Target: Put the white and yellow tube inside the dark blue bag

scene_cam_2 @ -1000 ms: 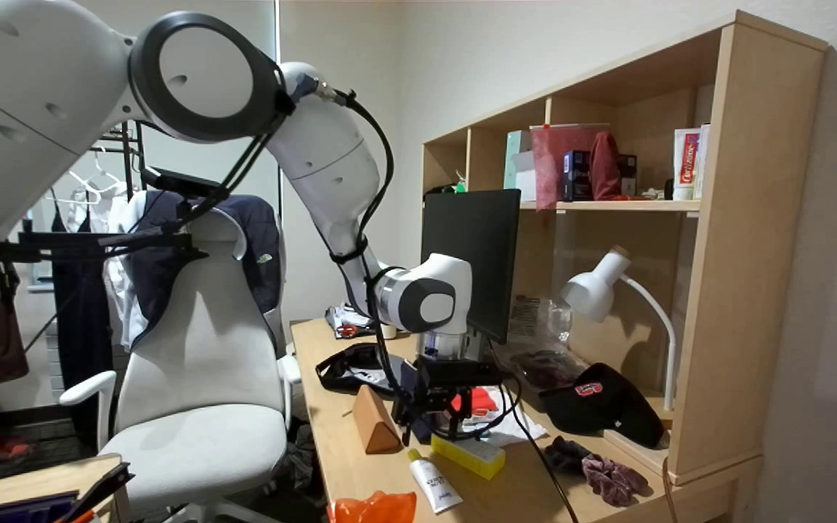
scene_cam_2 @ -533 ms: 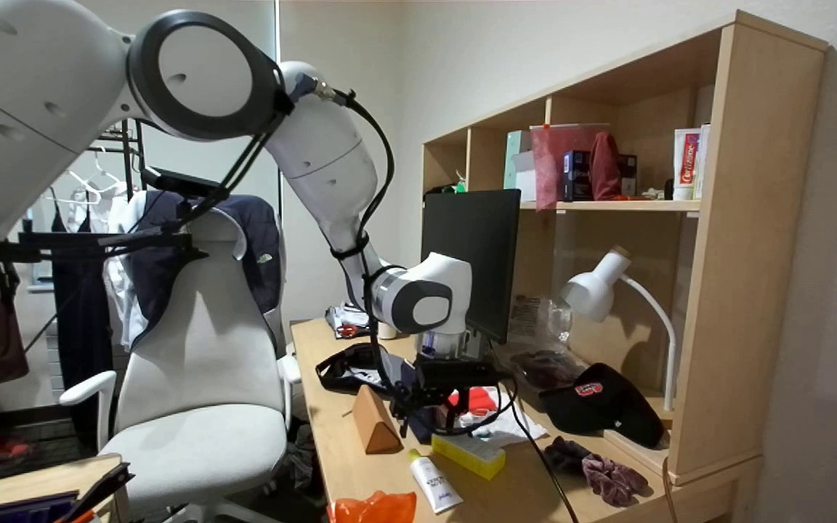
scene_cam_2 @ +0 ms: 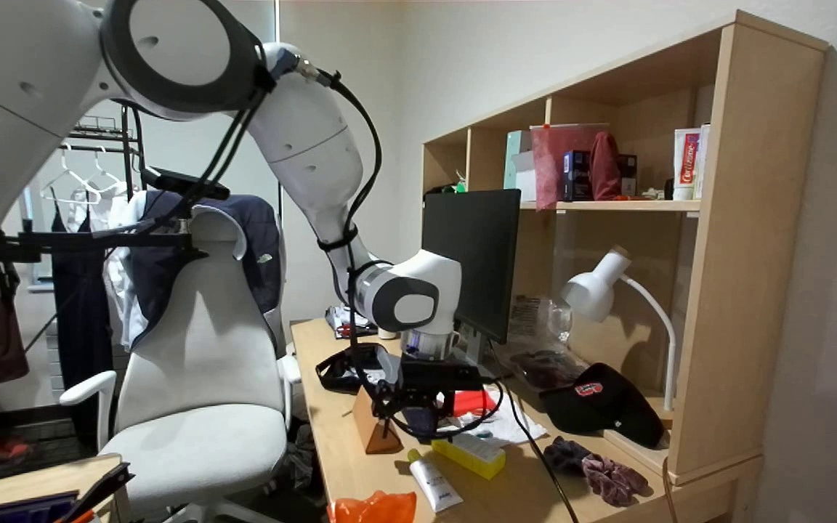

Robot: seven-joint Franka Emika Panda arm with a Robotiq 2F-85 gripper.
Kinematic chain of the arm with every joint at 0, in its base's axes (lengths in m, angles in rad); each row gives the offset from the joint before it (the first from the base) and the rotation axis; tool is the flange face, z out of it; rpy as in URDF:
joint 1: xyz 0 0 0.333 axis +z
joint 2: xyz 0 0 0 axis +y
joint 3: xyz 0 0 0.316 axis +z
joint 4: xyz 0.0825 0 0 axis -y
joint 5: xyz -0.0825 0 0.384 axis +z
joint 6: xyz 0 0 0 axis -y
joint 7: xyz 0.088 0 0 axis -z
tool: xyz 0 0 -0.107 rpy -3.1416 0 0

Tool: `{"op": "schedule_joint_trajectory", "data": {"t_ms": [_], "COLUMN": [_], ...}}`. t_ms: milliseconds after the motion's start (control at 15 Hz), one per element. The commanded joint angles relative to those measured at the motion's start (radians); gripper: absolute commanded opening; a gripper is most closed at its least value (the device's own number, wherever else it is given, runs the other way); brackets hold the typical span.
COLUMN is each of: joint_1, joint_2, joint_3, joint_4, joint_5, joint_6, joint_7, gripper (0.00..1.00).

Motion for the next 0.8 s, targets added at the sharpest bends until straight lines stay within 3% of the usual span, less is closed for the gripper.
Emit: {"op": "schedule_joint_trajectory", "data": {"t_ms": [0,733], "joint_1": [0.01,-0.008], "joint_2": [-0.04,0.039], "joint_3": [-0.018,-0.027], "joint_4": [-0.045,0.03], "joint_5": [-0.006,0.003], "joint_6": [0.005,-0.068], "joint_7": [0.003,-0.047], "gripper": [1.0,1.0]}}
